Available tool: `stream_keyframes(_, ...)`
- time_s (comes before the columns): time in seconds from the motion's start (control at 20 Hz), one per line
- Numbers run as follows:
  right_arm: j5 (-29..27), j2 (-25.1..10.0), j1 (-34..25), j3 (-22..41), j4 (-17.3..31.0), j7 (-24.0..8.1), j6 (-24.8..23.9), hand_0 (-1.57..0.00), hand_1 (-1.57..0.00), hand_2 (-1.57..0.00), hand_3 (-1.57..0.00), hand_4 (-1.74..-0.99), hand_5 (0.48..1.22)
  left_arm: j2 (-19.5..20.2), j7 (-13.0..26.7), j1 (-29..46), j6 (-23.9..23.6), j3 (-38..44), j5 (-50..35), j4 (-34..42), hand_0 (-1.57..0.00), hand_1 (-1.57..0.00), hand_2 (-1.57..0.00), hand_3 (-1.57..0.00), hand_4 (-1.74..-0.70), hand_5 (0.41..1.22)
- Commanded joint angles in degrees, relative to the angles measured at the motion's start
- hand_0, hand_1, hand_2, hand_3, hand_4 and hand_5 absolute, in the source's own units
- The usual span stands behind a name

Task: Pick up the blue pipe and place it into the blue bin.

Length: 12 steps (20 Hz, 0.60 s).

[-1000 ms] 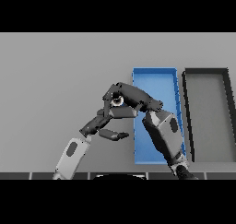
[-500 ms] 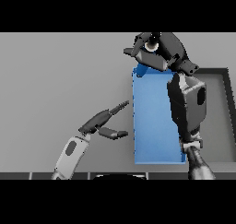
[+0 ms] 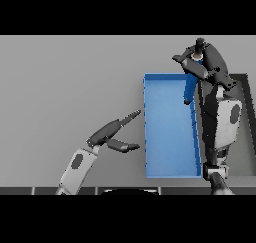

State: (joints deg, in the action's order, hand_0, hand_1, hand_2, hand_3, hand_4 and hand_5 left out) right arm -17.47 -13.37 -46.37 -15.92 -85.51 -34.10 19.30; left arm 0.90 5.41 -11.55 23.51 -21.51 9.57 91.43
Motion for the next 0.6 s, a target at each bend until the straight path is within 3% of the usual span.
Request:
stream_keyframes(0.0, 0.9, 0.3, 2.0, -0.4, -0.6, -0.3, 0.0, -1.57, -1.57, -1.57, -1.57, -1.741, 1.221, 0.1, -0.2, 0.4, 0.0, 0.2, -0.2, -0.5, 0.00, 0.00, 0.00, 0.00, -0.87, 0.421)
stream_keyframes(0.2, 2.4, 0.9, 11.3, 2.8, -3.1, -0.8, -3.6, -1.57, -1.57, -1.57, -1.57, -1.741, 1.221, 0.3, 0.2, 1.5, 0.4, 0.1, -1.0, 0.9, 0.00, 0.00, 0.00, 0.00, -0.88, 0.425)
stream_keyframes(0.5, 0.1, -7.6, 22.5, 16.2, -3.4, -0.8, -18.5, -1.57, -1.57, -1.57, -1.52, -1.741, 1.221, 0.7, 0.1, 2.1, 0.5, 0.1, -1.1, 1.1, 0.00, 0.00, 0.00, 0.00, -0.89, 0.422)
stream_keyframes(0.55, -0.2, -8.4, 22.8, 17.4, -3.1, -0.8, -19.6, -1.57, -1.57, -1.57, -1.26, -1.741, 1.221, 0.6, 0.3, 2.3, 0.3, -0.2, -0.8, 1.6, 0.00, 0.00, 0.00, 0.00, -0.89, 0.420)
